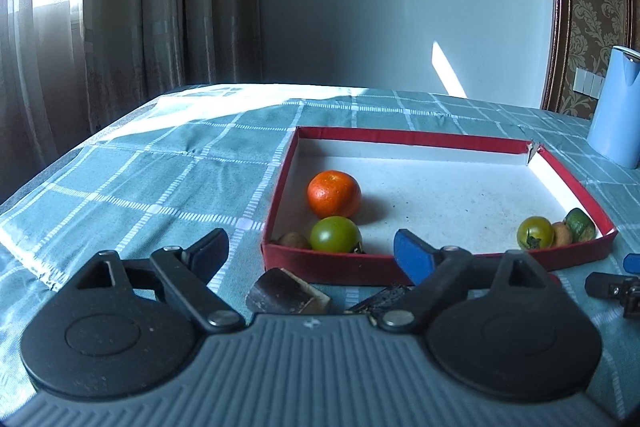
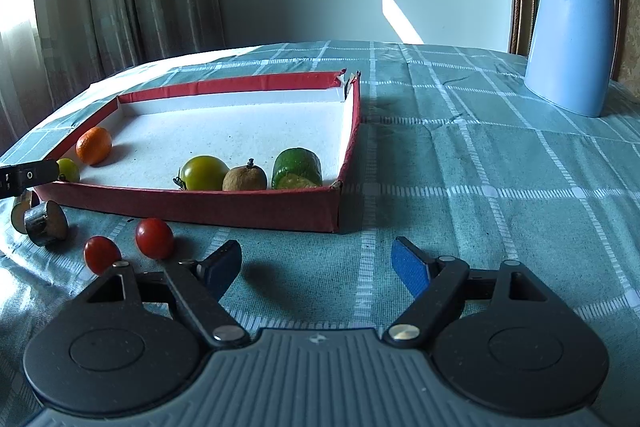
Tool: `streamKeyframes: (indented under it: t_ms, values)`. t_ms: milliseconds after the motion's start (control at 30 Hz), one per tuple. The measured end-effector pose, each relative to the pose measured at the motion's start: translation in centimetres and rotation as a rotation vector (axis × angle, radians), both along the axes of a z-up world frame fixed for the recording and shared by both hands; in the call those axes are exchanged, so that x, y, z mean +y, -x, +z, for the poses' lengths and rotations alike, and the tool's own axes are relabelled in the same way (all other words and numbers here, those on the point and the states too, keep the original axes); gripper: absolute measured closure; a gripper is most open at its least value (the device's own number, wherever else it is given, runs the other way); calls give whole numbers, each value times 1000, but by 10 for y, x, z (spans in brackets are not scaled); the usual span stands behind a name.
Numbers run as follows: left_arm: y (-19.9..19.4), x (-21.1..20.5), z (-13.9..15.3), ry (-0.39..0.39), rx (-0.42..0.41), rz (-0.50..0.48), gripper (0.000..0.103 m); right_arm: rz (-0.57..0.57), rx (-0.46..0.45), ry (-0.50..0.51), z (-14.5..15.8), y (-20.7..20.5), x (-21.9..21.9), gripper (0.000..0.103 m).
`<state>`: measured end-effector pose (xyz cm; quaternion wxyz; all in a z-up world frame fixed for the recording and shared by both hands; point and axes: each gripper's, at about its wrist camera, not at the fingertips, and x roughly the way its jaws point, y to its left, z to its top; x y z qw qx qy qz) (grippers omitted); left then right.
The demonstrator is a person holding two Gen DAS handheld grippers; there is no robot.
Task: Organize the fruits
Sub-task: 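Grasp a red cherry tomato on the table with the right gripper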
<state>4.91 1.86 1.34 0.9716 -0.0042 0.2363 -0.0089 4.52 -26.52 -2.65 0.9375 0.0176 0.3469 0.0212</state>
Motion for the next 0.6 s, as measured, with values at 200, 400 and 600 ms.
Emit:
streamKeyframes:
  t_ms: [200,400,600]
  values:
    - [23,22,3,-1,-36,54,7,3,4,15,0,0,1,21]
    - [22,45,-3,-3,-37,138,0,7,4,26,0,1,3,20]
    - [20,56,-7,59,-19,150,0,4,-58,-58,5,13,-8,20]
